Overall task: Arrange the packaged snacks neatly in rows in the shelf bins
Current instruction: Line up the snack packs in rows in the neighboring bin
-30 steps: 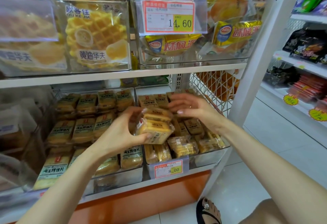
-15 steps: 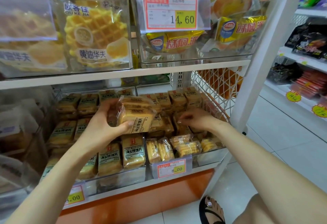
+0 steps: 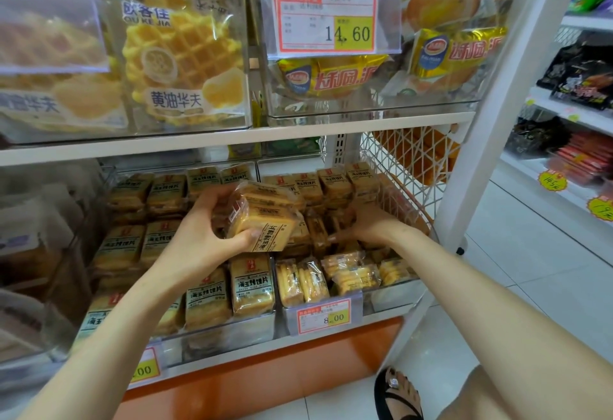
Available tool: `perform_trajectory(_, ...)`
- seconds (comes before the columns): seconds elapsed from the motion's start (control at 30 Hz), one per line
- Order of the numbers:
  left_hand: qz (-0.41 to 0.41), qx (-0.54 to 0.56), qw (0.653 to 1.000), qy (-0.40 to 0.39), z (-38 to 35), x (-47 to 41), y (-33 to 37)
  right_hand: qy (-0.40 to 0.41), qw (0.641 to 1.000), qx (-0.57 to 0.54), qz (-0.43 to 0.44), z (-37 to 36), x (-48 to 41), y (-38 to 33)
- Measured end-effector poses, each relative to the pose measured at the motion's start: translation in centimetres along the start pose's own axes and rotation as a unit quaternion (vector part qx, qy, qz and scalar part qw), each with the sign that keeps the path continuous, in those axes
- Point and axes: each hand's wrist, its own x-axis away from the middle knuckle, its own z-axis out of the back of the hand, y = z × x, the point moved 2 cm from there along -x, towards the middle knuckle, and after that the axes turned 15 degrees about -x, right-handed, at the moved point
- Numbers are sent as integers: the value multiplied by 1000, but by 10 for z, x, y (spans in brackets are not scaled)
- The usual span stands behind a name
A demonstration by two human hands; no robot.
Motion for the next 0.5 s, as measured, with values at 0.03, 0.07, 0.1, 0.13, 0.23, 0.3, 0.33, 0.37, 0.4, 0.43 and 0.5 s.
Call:
perform_trajectory(0.03,0,1,1000,0,0,0,0,-4,1000,-28,-5,1,1,1)
perform_trajectory(0.07,0,2,1000,0,1,0,-1,-2,999,-46,-10,2,1,3)
perform_trajectory(0.1,-1,2,1000,0,1,0,-1,1,998,-54,-17,5,2,4)
perform_trajectory(0.13,-2,2,1000,-1,0,0,-1,10,998,-61,-20,8,2,5)
perform_trajectory(0.23,-4,6,1000,-6,-1,-1,-1,37,993,-110,-3,21,10,0)
perform_trajectory(0.3,-4,8,1000,-9,-2,-2,-2,55,984,-171,21,30,17,-2)
perform_trajectory(0.33,-4,8,1000,-9,-3,-2,-1,58,978,-194,39,34,22,-4)
perform_trajectory(0.37,-4,7,1000,-9,-4,-3,0,57,973,-216,57,36,25,-5)
perform_trajectory(0.4,-5,6,1000,-8,-5,-4,1,59,967,-236,74,36,27,-6)
perform_trajectory(0.43,-6,6,1000,-6,-6,-4,2,67,962,-248,88,35,27,-5)
perform_trajectory(0.5,-9,4,1000,-4,-8,-5,6,100,967,-206,112,35,28,-3)
